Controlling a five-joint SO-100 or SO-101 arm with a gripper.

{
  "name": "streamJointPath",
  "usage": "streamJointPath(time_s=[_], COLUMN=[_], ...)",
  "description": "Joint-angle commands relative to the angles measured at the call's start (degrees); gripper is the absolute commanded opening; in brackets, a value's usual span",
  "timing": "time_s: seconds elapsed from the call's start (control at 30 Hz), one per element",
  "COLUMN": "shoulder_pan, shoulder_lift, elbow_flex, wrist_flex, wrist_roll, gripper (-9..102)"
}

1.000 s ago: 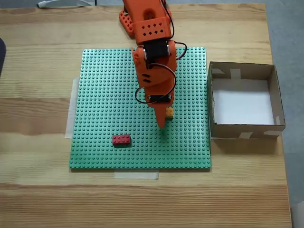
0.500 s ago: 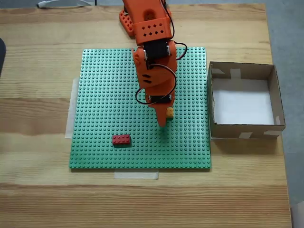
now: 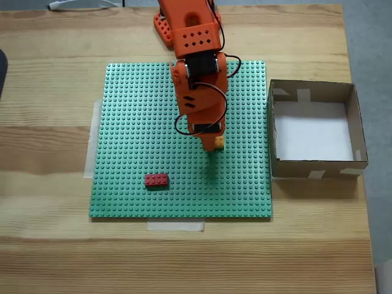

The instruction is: Pick the yellow lego block and put it in the box.

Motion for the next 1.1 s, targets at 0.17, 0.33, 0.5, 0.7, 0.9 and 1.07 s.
streamJointPath(time_s=[0.17, 0.33, 0.5, 0.7, 0.9, 1.07], shoulder_pan=[-0.79, -0.97, -1.49, -2.64, -5.54, -8.35], shoulder_lift=[0.09, 0.88, 2.11, 5.89, 10.72, 14.06], elbow_flex=[-0.79, -2.20, -10.20, -12.92, -12.74, -13.10], wrist_flex=[-0.44, 1.76, 9.49, 12.66, 15.38, 16.52], wrist_roll=[-1.49, -2.72, -4.57, -5.80, -6.24, -6.77], gripper=[5, 3, 4, 4, 4, 4])
